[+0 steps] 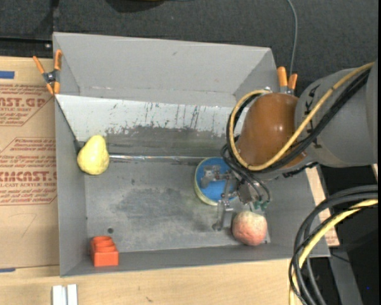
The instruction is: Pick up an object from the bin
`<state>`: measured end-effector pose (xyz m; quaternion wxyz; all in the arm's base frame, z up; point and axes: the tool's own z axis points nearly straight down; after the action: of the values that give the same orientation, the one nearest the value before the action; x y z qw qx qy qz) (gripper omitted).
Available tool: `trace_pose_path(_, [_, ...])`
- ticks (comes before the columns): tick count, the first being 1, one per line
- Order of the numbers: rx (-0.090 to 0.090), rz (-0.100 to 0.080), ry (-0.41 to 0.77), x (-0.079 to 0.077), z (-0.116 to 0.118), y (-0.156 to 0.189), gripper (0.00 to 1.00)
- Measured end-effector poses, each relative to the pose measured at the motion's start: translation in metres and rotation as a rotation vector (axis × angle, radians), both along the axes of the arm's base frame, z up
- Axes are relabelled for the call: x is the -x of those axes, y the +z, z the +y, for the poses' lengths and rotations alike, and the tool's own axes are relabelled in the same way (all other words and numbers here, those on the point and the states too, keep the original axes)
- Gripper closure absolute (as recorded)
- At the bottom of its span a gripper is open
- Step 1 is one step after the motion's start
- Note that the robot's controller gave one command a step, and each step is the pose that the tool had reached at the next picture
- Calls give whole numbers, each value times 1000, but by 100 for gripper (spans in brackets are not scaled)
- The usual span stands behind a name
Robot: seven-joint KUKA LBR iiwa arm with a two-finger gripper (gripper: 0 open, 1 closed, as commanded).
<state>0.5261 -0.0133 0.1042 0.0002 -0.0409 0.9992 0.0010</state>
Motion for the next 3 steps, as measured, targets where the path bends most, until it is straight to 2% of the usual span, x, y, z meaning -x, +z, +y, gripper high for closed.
trace_pose_path(1, [0,-11,31,-38,-10,-33,0])
trace_pose_path(2, [1,-5,378,-37,-61,-33,100])
trace_pose_path(3, [1,-5,377,-37,-60,-33,100])
